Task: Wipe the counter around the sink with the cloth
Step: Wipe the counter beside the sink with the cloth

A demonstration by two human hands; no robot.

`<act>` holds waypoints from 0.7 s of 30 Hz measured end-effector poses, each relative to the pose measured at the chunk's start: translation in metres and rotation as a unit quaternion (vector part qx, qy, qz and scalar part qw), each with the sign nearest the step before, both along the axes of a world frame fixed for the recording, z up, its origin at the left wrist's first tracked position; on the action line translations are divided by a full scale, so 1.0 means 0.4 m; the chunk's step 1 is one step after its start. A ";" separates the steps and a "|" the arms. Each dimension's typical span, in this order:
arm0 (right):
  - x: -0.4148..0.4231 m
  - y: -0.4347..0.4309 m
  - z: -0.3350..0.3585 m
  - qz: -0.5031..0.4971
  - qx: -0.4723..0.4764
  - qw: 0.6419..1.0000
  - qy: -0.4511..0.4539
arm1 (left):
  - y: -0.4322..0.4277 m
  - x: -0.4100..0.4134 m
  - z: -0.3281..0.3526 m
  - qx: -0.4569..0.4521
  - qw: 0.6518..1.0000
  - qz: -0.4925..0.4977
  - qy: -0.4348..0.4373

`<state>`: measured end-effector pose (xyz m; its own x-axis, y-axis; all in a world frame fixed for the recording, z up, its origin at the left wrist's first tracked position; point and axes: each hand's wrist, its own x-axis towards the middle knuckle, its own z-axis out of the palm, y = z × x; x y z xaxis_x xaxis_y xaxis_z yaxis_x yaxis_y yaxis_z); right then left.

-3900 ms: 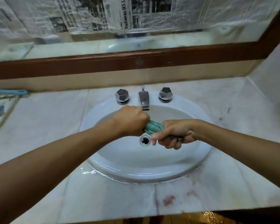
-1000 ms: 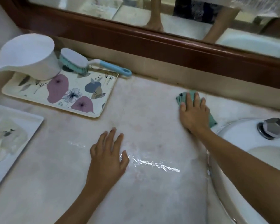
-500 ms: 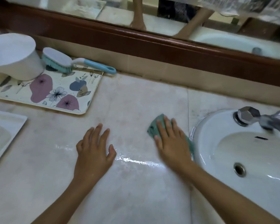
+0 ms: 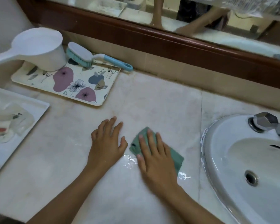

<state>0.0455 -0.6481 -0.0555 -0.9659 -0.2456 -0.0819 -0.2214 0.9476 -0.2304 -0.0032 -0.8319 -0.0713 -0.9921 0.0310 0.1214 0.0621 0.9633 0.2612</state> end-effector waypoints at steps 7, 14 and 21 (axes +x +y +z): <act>0.003 0.223 0.013 0.135 0.058 0.989 0.000 | -0.014 0.003 0.006 0.121 0.993 0.002 0.008; -0.213 -0.036 -0.006 -0.146 0.015 0.989 -0.018 | -0.063 0.198 0.078 0.275 0.950 0.070 0.131; 0.179 -0.117 0.016 0.278 0.026 0.960 -0.015 | -0.256 0.391 0.007 0.105 0.964 0.223 0.095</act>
